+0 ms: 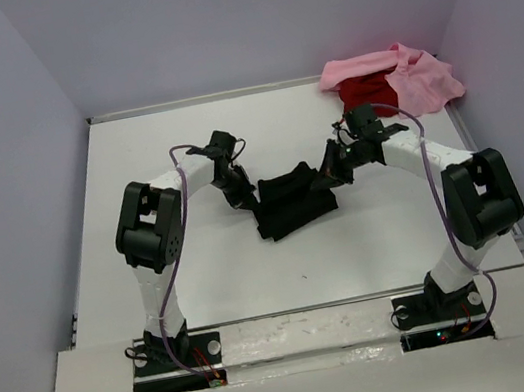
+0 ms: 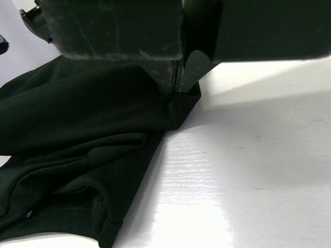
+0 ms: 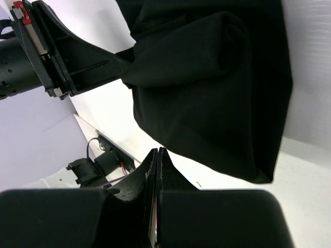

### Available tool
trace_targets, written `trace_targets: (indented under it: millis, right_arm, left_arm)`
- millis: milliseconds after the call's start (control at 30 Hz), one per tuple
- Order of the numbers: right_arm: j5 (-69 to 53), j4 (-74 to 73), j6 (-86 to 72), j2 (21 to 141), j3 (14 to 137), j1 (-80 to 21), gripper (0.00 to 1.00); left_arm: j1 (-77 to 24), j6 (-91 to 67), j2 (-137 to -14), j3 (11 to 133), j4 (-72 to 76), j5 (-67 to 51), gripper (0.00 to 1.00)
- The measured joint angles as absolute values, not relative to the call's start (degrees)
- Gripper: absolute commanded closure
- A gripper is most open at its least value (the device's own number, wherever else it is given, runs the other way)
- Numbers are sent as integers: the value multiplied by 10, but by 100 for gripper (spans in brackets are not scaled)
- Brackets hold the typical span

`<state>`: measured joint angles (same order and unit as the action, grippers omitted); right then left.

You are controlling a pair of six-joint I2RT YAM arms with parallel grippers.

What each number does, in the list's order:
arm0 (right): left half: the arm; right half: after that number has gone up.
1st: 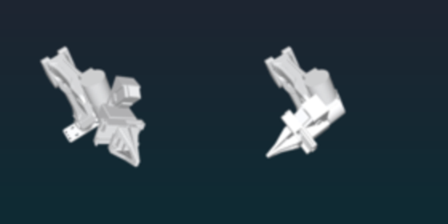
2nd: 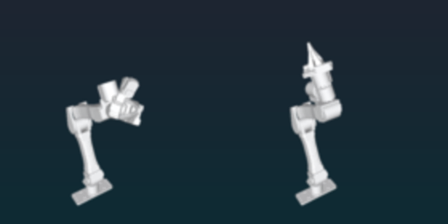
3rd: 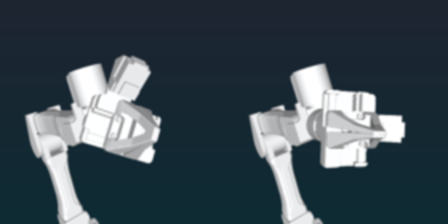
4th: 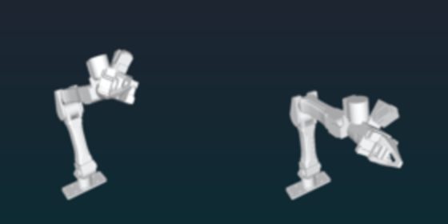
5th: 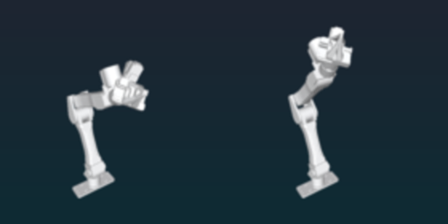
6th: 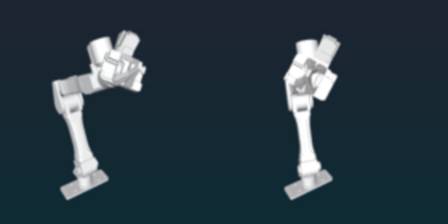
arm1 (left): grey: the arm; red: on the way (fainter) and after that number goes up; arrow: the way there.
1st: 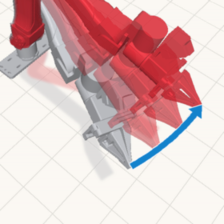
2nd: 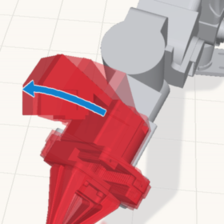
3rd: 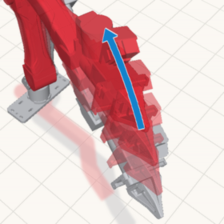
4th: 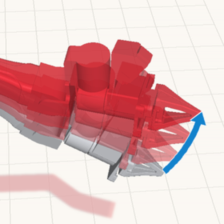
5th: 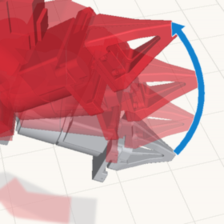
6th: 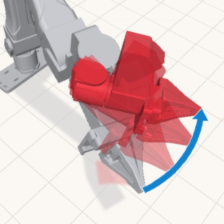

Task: Fold and stack the t-shirts
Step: Fold the tshirt

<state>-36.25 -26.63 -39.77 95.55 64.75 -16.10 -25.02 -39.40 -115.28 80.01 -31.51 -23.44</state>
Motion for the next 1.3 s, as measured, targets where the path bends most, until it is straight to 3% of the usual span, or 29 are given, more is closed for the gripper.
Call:
trace_targets:
  millis: [567, 1300]
  right_arm:
    - [-373, -188, -426, 1040, 648, -226, 100]
    - [-411, -70, -422, 1137, 618, -225, 100]
  left_arm:
    - [-250, -394, -1153, 800, -316, -234, 100]
    - [-250, -383, -1163, 810, -342, -232, 100]
